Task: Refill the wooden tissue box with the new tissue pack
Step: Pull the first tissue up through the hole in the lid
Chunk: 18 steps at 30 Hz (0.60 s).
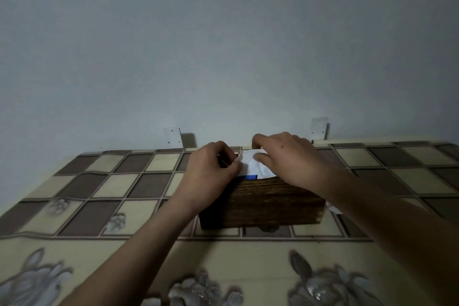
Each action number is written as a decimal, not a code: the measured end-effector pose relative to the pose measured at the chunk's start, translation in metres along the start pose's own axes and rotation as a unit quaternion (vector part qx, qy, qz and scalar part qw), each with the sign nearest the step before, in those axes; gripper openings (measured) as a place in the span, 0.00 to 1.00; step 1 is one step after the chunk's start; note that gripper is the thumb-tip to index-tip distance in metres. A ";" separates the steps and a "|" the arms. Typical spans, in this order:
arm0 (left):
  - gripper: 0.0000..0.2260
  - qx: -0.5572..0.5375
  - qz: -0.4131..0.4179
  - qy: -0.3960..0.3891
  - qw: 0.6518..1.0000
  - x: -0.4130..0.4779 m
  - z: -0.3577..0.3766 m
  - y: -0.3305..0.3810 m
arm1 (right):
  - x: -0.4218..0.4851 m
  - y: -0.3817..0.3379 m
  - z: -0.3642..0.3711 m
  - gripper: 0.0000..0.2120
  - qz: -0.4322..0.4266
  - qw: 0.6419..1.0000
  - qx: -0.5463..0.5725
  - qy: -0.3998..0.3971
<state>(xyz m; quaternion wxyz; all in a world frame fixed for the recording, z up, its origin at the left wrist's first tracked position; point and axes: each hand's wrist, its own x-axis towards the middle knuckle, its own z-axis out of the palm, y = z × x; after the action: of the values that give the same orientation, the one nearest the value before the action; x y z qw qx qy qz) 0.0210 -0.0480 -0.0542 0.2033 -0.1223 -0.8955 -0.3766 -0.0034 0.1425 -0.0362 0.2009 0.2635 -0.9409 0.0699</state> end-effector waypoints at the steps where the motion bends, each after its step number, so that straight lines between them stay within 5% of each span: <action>1: 0.07 0.003 0.002 -0.006 1.000 0.000 -0.001 0.000 | 0.000 0.001 -0.001 0.08 0.010 1.000 0.013 -0.005; 10: 0.08 0.118 0.056 -0.072 0.989 0.002 -0.020 -0.007 | -0.009 0.020 -0.008 0.16 0.142 0.961 0.217 -0.094; 18: 0.06 0.213 0.119 -0.038 0.969 0.001 -0.016 -0.002 | -0.009 0.019 -0.012 0.12 0.135 0.963 0.202 -0.120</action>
<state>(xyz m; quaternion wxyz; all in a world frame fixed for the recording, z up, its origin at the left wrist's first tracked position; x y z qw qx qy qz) 0.0236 -0.0604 -0.0448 0.2333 -0.1960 -0.9412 -0.1459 -0.0022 0.1662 -0.0298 0.0176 0.1756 -0.9513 0.2529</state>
